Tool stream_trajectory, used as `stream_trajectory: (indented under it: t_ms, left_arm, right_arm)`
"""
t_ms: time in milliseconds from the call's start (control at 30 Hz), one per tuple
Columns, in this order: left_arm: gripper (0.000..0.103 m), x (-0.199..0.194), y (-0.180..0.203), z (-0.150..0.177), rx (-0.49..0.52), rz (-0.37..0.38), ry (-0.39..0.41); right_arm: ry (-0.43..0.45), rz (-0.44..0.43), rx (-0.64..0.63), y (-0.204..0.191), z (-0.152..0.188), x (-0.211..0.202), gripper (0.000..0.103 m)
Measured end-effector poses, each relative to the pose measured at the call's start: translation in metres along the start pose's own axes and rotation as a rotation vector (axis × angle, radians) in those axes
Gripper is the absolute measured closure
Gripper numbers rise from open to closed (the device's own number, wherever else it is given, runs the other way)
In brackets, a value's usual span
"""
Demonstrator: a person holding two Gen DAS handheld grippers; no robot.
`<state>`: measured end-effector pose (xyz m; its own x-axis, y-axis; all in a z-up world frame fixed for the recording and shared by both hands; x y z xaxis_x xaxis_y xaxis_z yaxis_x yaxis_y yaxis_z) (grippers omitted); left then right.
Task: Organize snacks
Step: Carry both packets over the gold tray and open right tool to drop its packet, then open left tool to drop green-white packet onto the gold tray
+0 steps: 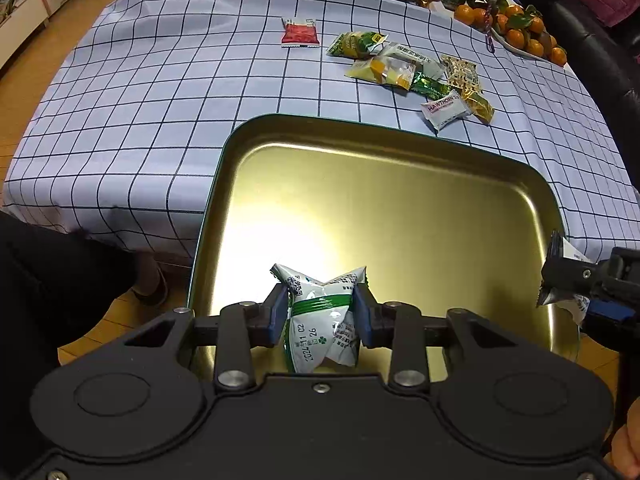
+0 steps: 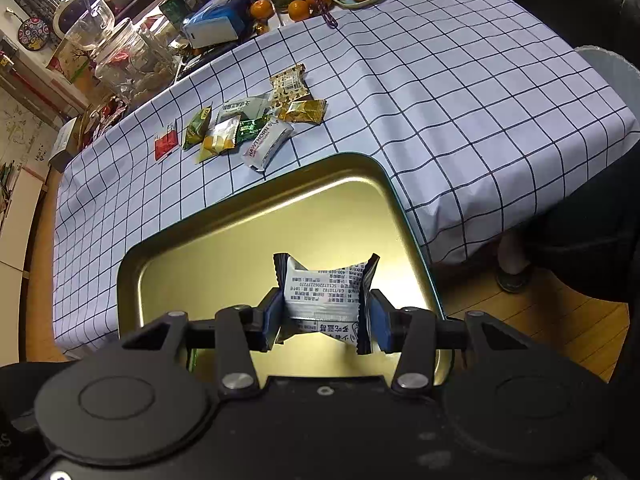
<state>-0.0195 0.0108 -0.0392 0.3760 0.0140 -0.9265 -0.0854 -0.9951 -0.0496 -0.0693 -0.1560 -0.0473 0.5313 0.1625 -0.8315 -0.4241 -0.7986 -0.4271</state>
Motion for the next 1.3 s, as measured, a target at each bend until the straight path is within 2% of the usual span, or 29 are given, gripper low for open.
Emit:
stream_trajectory:
  t_ms: [67,133,400,533,633,767,833,900,1100,1300]
  left_arm:
    - [0.059,0.000,-0.001,0.000,-0.007,0.004,-0.009]
    - [0.054,0.000,-0.002,0.000,-0.004,-0.001,-0.009]
    - [0.052,-0.006,-0.001,0.001,0.007,0.029,0.012]
    - [0.052,-0.005,0.002,0.000,0.016,0.023,0.006]
    - [0.052,-0.003,0.003,0.000,0.029,0.033,-0.004]
    - [0.051,0.000,0.002,-0.001,0.038,0.026,-0.014]
    - [0.051,0.001,0.000,-0.002,0.031,0.011,-0.017]
    - [0.051,0.004,-0.001,-0.004,0.023,0.015,-0.025]
    - [0.051,0.007,-0.008,-0.005,-0.018,0.046,-0.056]
    - [0.051,0.010,-0.017,-0.006,-0.072,0.071,-0.084]
  right_arm:
    - [-0.010,0.001,0.001,0.000,0.000,0.002,0.055]
    - [-0.026,-0.007,0.001,0.000,0.000,0.004,0.055]
    - [-0.086,-0.059,0.013,-0.002,0.001,0.009,0.053]
    - [-0.088,-0.057,0.007,-0.003,0.000,0.009,0.053]
    - [-0.058,-0.030,0.013,-0.002,-0.001,0.008,0.053]
    - [0.092,0.048,0.056,0.004,-0.006,-0.005,0.053]
    - [0.192,0.133,0.080,0.006,-0.010,-0.012,0.053]
    - [0.251,0.207,0.078,0.008,-0.014,-0.013,0.053]
    - [0.264,0.312,0.088,0.014,-0.019,-0.003,0.053]
    - [0.226,0.378,0.055,0.015,-0.017,0.008,0.053]
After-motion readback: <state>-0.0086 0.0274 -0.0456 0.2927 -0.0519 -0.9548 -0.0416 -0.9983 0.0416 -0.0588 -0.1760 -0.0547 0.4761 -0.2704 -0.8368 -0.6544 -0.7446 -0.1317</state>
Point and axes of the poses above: each gripper's, at about its wrist camera, not at the fingertips, and x roughly the way its jaws point, y to its right, z to its underside, the point moved 1 cm from there along x, roughly the way its jaws point, and after that the axes turned 9 degrees about -z, right-handed, at the moved point
